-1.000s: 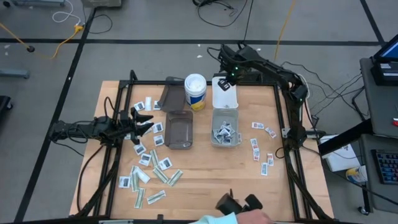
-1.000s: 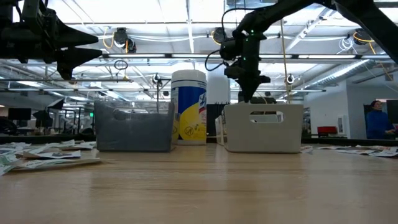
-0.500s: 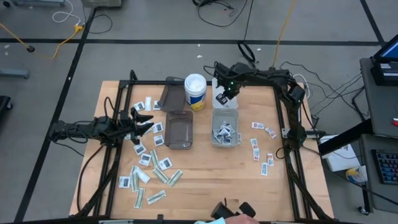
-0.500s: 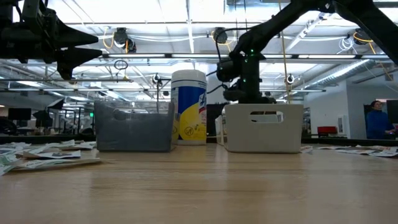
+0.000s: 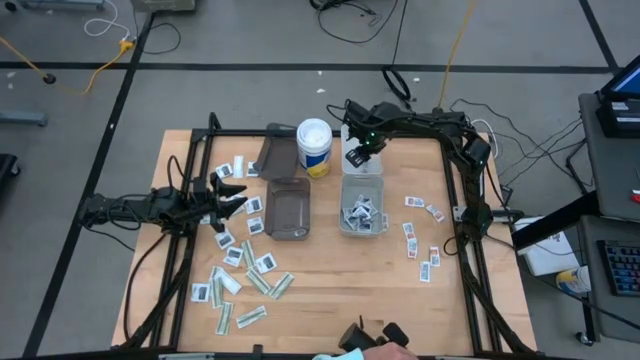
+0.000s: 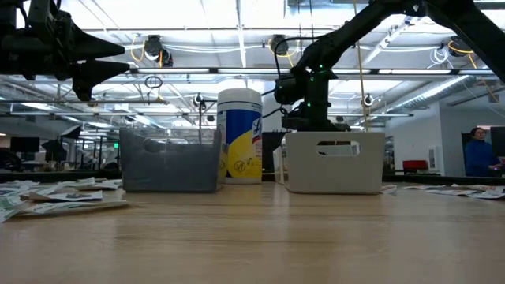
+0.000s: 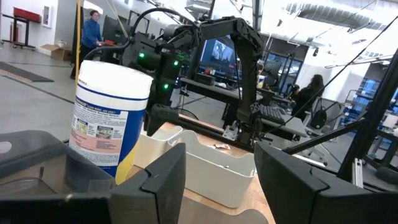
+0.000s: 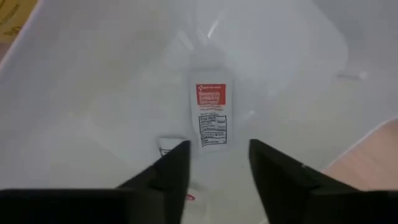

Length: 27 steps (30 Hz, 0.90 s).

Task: Pick & Place First Aid Supplies
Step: Put the ointment pack into the white bin

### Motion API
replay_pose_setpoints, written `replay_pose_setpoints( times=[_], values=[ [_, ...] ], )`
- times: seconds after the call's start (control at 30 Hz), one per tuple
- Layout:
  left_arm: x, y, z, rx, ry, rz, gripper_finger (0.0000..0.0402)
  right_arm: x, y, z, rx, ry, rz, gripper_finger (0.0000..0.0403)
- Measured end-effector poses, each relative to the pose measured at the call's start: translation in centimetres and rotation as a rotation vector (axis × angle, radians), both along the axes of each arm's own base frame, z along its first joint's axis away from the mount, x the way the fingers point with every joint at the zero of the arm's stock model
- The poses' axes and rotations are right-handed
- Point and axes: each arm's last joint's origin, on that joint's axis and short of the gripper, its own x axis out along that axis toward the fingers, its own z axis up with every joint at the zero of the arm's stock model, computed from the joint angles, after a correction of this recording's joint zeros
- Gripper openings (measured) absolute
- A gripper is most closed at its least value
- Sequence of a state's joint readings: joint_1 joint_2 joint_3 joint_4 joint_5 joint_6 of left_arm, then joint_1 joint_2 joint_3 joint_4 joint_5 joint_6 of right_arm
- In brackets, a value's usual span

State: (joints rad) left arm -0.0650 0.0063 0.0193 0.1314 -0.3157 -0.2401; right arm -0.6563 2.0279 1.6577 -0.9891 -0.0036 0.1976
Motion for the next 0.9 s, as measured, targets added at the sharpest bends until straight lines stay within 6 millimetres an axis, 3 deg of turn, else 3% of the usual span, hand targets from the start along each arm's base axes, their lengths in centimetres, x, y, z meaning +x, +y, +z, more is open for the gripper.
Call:
replay_pose_setpoints(
  times=[0.23,0.57,0.9],
  values=[
    [0.0,0.0,0.0,0.000,0.000,0.000,0.0196,-0.4,0.1,1.4,-0.023,-0.026,0.013,0.0213],
    [0.0,0.0,0.0,0.000,0.000,0.000,0.0196,-2.6,1.1,5.7,-0.057,-0.052,0.064,0.0206],
    [0.0,0.0,0.0,0.000,0.000,0.000,0.0196,-6.0,3.4,6.3,-0.032,0.002,0.164,0.0208]
  ],
)
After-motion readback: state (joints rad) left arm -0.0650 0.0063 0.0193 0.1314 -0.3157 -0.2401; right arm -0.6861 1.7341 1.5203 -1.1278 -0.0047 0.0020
